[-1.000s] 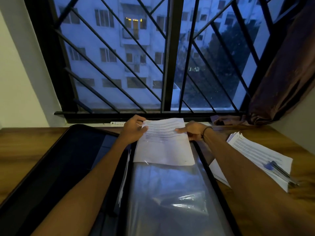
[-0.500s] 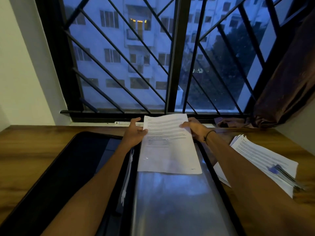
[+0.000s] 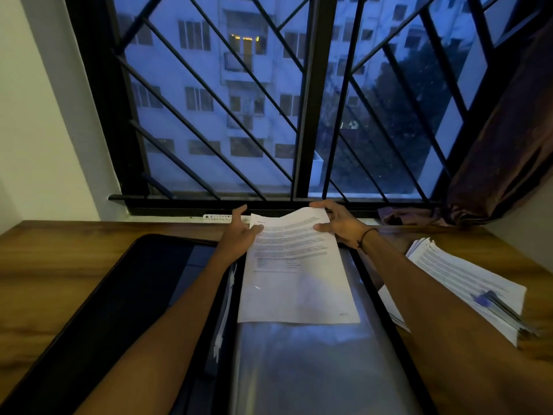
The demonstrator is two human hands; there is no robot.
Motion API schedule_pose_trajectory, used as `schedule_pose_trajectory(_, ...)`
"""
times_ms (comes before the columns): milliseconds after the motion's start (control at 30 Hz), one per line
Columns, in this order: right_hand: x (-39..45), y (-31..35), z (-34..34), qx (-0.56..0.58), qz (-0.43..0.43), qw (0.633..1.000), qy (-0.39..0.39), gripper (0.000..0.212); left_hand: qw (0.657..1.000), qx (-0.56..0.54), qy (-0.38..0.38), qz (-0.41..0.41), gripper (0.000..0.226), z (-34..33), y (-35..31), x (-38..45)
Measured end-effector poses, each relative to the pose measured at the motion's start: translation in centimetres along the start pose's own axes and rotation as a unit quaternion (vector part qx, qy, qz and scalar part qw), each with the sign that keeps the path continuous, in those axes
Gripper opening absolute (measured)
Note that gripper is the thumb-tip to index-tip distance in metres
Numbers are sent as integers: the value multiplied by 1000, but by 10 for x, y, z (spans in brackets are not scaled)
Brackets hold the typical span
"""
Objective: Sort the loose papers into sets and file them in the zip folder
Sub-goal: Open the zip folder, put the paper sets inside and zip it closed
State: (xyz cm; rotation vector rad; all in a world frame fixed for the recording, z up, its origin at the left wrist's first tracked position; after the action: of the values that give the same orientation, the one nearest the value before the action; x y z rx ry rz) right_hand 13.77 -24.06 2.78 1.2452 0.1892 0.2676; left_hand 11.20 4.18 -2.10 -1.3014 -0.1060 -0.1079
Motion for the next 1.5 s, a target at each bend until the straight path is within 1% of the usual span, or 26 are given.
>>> schedule_pose_trajectory(67, -3, -4, 3, 3, -23, 1000, 14, 61, 1000, -21, -1, 3, 75, 1, -4, -2)
schedule_pose_trajectory(167, -6, -11, 8, 29, -46, 998, 19, 59, 1000, -30, 5, 3, 76, 4, -6, -3)
schedule_pose_trajectory(233, -10, -8, 8, 37, -41, 998, 25, 51, 1000, -3, 19, 2, 65, 3, -7, -4)
schedule_pose_trajectory(300, -14, -5, 7, 25, -33, 999, 34, 41, 999, 39, 24, -7, 40, 3, -12, -4)
schedule_pose_trajectory(333, -16, -3, 7, 8, -30, 999, 35, 39, 998, 57, 22, -7, 32, 2, -12, -4)
schedule_pose_trajectory(433, -21, 3, 4, -56, -19, 998, 30, 37, 996, 82, 26, -22, 36, -1, -14, -3)
schedule_pose_trajectory(500, -22, 1, 4, -76, -5, 997, 5, 39, 994, 89, 48, -41, 35, -3, -16, -4)
schedule_pose_trajectory(533, -22, 1, 4, -82, 8, 997, -13, 41, 993, 100, 56, -42, 30, -4, -17, -3)
schedule_pose_trajectory(600, -19, -3, 5, -111, 37, 992, -57, 41, 991, 113, 48, -44, 14, -5, -16, 1)
schedule_pose_trajectory(633, -16, -7, 6, -129, 49, 988, -75, 40, 992, 114, 34, -41, 11, -4, -15, 3)
schedule_pose_trajectory(667, -15, -10, 6, -142, 57, 984, -89, 40, 993, 113, 20, -35, 12, -4, -15, 3)
schedule_pose_trajectory(700, -14, -11, 7, -148, 59, 982, -99, 44, 994, 109, 11, -30, 19, -4, -16, 2)
schedule_pose_trajectory(767, -13, -13, 7, -145, 47, 983, -104, 54, 993, 114, 16, -32, 42, -4, -17, -1)
schedule_pose_trajectory(800, -14, -13, 6, -147, 46, 983, -96, 53, 991, 130, 26, -36, 49, -4, -17, -2)
schedule_pose_trajectory(833, -15, -12, 5, -151, 45, 984, -81, 49, 987, 149, 35, -42, 50, -4, -17, -2)
schedule_pose_trajectory(900, -16, -11, 3, -155, 32, 986, -56, 38, 982, 176, 38, -53, 34, -5, -15, 0)
schedule_pose_trajectory(967, -20, -11, 3, -156, 20, 986, -58, 33, 980, 190, 26, -57, 19, -6, -14, 3)
schedule_pose_trajectory(1033, -22, -12, 4, -142, 23, 988, -56, 28, 981, 184, 2, -56, 13, -5, -14, 3)
schedule_pose_trajectory(1100, -25, -13, 6, -120, 26, 991, -49, 22, 986, 158, -19, -59, 11, -3, -12, 4)
schedule_pose_trajectory(1133, -26, -13, 6, -117, 25, 992, -46, 19, 987, 145, -19, -62, 14, -2, -10, 4)
schedule_pose_trajectory(1200, -28, -12, 7, -114, 20, 993, -36, 17, 987, 148, 8, -66, 19, -1, -11, 4)
schedule_pose_trajectory(1333, -27, -11, 7, -115, 14, 993, -22, 15, 976, 194, 53, -79, 17, -5, -11, 4)
schedule_pose_trajectory(1400, -26, -14, 8, -115, 18, 993, -27, 18, 971, 219, 56, -77, 17, -7, -9, 9)
schedule_pose_trajectory(1500, -25, -14, 6, -97, 32, 992, -75, 34, 971, 232, 25, -61, 18, -5, -6, 13)
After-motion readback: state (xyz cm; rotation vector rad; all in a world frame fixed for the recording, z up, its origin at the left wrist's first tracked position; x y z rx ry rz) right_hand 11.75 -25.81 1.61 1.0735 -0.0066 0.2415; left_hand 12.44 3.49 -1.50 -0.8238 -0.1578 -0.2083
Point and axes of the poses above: each hand's wrist, its own x-axis towards the middle knuckle, its own z-axis out of the back of the hand, y = z × x, the point moved 2 cm from there along x, towards the middle knuckle, and after that the axes turned 3 degrees about y, right-handed, at the moved point
